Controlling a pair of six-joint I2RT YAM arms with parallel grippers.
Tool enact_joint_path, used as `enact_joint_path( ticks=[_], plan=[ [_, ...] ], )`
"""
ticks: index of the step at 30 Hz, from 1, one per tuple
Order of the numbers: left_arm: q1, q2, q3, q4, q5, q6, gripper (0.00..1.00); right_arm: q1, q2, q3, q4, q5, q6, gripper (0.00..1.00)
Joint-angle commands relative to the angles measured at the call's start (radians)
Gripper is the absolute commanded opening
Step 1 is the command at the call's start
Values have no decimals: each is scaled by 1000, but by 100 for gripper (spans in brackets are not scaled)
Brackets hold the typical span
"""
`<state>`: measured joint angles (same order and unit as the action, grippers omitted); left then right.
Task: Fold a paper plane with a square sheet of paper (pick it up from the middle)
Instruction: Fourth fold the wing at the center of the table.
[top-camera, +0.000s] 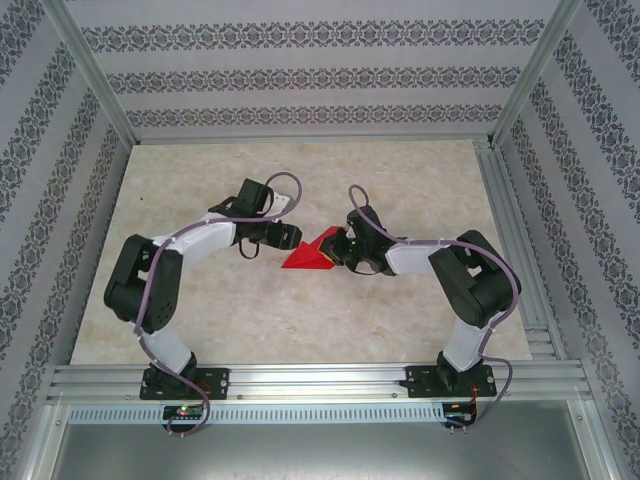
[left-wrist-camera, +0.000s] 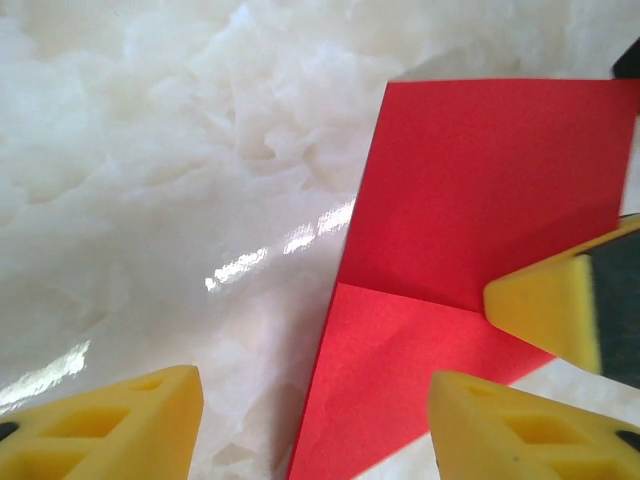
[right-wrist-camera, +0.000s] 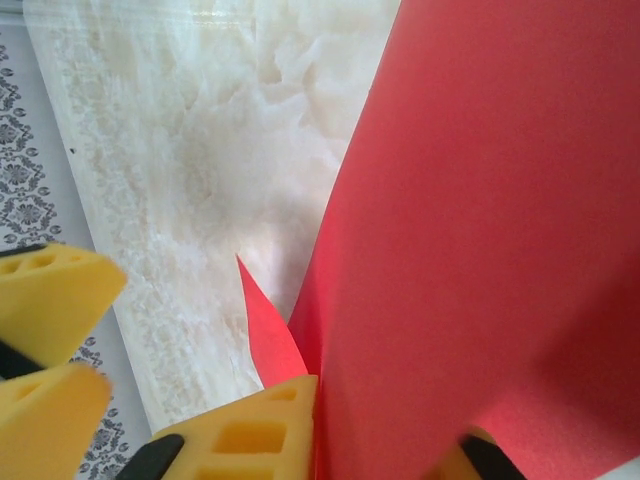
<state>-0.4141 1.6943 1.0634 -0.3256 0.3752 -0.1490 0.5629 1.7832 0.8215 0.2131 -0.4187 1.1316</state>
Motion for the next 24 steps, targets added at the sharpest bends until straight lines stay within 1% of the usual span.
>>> enact_joint_path(
  ticks=[1,3,6,8,12,15,18,21,24],
  plan=[
    [8,-96,-94,192,-1,-38,68,5,-24,21,-60,41,-13,8],
    [-2,-138,-157,269,21,-12,73,7,-40,22,-94,58,-8,7],
    [-34,-172,-216,335,8,44,76,9,-57,22,-130,72,12,4],
    [-64,-182,-235,352,-27,99,76,11,-65,26,-136,75,30,4],
    [-129,-194,-300,456,-76,179,76,9,-75,43,-139,77,62,4],
    [-150,-163,-284,444,-103,224,72,11,-74,56,-139,67,85,4],
    [-159,-141,-271,451,-102,252,71,11,-66,71,-135,43,99,7],
    [-163,-122,-285,497,-51,273,71,11,-58,78,-127,19,109,13],
    [-169,-92,-285,505,-27,294,68,9,-50,80,-109,2,111,17]
  ],
)
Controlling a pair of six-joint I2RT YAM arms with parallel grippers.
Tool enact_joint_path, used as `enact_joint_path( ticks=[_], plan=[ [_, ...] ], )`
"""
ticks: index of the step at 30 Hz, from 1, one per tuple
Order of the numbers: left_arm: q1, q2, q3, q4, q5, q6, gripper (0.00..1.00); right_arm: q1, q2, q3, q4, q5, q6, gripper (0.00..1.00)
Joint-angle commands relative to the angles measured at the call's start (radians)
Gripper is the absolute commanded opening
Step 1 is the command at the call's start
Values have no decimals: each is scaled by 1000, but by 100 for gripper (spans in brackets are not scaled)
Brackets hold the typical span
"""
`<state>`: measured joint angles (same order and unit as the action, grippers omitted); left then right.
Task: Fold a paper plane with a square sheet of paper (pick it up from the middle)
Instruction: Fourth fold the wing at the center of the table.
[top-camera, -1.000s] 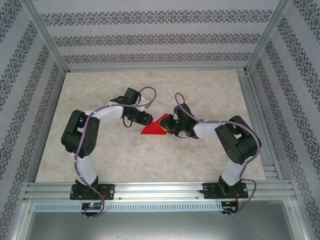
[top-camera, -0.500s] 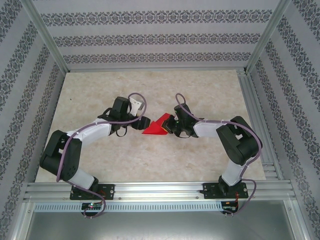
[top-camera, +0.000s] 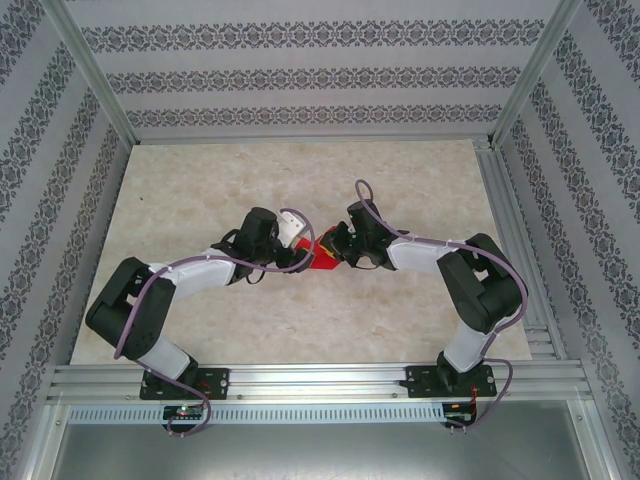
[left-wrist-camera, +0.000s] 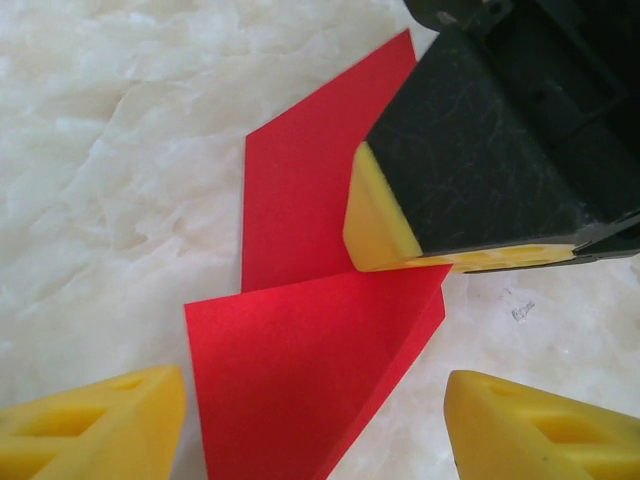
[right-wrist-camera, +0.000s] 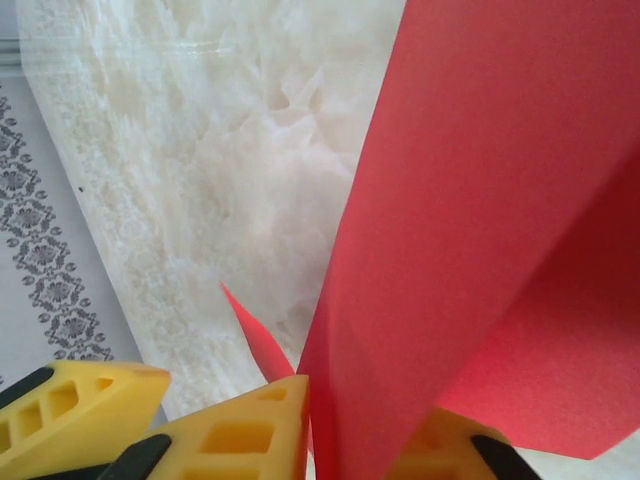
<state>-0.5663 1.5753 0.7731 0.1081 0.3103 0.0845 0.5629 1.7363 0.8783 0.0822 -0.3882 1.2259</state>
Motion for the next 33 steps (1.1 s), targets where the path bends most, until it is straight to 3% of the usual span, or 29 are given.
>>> enact_joint_path(
  ticks=[1,13,28,33],
  plan=[
    [-23,34,2,81,39,65,68,9,1,27,26,-33,18,18],
    [-64,99,-17,140,-43,82,62,8,11,9,95,-60,66,23],
    [-72,133,-49,233,-129,64,30,-19,-34,-41,85,-30,61,24],
    [-72,140,-41,234,-136,61,23,-52,-83,-71,69,-18,8,31]
  ],
)
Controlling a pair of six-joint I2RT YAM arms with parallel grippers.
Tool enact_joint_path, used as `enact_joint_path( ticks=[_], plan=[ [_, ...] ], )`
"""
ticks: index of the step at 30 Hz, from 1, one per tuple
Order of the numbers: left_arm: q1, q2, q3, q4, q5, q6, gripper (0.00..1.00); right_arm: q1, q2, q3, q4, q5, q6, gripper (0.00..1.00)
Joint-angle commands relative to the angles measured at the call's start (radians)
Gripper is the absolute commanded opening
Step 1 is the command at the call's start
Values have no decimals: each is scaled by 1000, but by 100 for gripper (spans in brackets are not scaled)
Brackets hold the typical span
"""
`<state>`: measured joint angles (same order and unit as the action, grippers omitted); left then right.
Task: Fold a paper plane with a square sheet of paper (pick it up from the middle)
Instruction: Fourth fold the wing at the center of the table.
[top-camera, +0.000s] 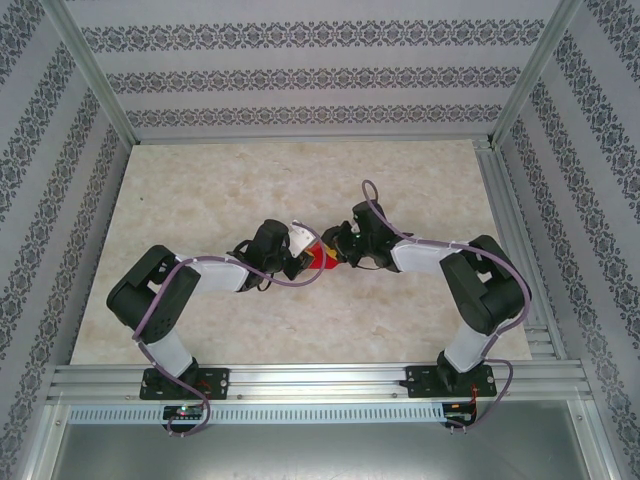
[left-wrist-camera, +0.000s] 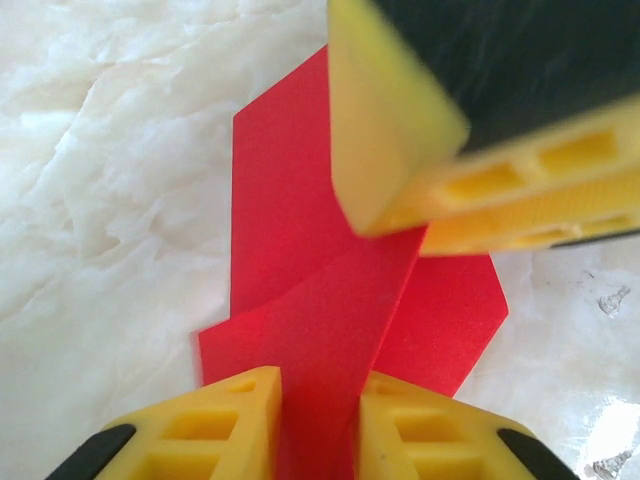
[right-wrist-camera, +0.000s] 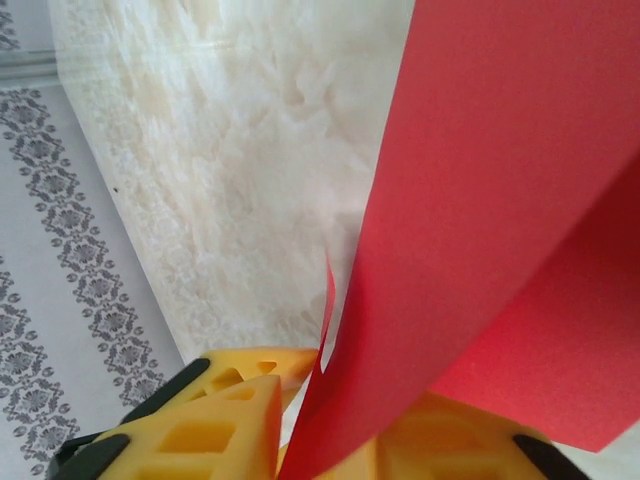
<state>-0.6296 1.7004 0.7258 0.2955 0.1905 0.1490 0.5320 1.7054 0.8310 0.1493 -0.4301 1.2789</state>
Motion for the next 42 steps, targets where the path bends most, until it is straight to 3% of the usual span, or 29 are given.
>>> enact_joint_path(
  ticks=[1,6,17,28,42],
  plan=[
    [-9,16,8,45,-17,-5,23,-27,-67,-31,3,23,-60,33],
    [-9,25,45,-3,18,-55,20,-72,-142,-73,-1,6,-176,43],
    [-7,70,150,-167,123,-331,12,-110,-226,-162,-21,45,-401,44],
    [7,102,139,-120,184,-545,11,-76,-65,-70,-24,19,-452,37],
    [58,146,179,-180,241,-690,11,-69,54,-22,-62,17,-476,31]
  ],
)
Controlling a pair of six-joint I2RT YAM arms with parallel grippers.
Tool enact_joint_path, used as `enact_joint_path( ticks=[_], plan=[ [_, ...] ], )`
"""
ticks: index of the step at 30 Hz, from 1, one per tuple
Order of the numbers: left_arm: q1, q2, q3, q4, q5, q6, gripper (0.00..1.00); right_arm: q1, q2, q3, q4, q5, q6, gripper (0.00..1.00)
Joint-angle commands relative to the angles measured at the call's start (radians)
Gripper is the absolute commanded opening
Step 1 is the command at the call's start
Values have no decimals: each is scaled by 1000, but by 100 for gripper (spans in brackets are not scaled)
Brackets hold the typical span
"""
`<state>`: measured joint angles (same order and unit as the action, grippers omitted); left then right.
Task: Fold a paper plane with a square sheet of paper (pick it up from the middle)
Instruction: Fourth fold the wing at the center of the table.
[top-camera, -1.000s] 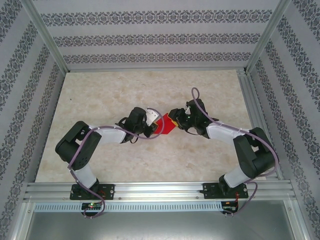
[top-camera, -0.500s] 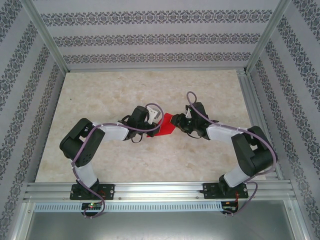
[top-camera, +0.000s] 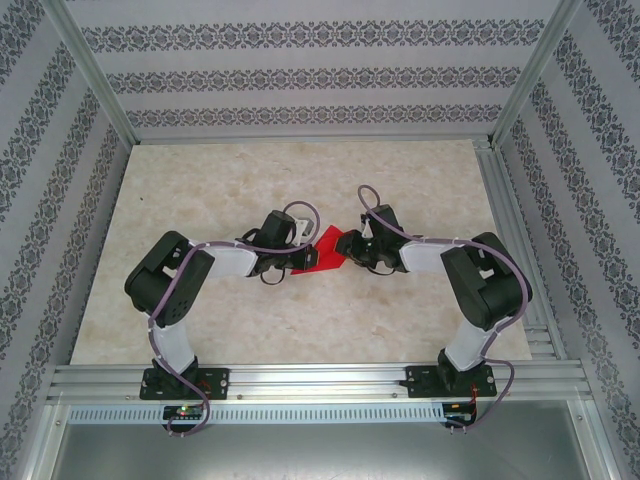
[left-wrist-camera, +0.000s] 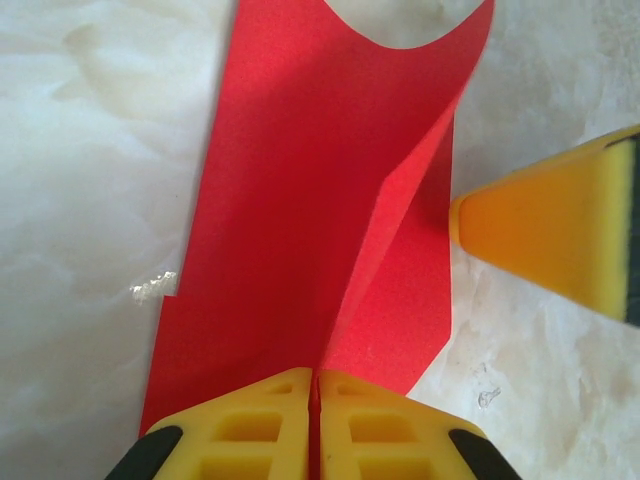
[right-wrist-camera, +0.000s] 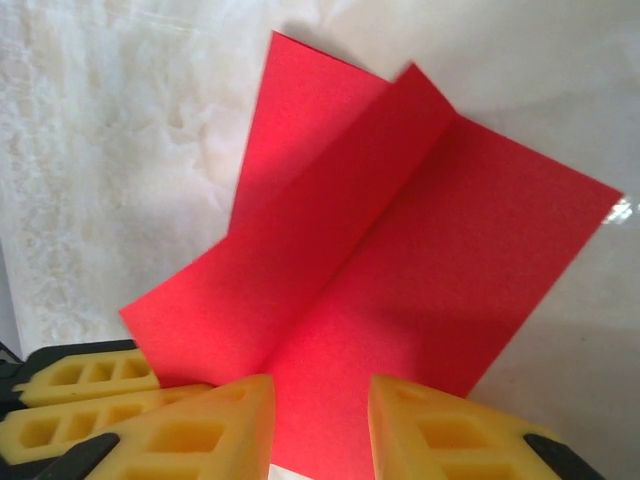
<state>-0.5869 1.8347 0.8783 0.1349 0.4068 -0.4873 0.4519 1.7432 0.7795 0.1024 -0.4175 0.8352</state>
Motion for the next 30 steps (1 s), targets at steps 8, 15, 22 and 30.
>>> enact_joint_path(
  ticks=[8,15,22,30],
  plan=[
    [37,25,35,1,81,-120,11,11,50,70,-134,46,-55,29],
    [53,30,41,11,115,-172,11,5,52,84,-181,75,-39,27],
    [61,48,77,-27,160,-182,11,-2,-25,86,-138,36,-46,27],
    [68,53,95,-59,170,-182,11,15,-50,143,-102,-7,-83,37]
  ],
)
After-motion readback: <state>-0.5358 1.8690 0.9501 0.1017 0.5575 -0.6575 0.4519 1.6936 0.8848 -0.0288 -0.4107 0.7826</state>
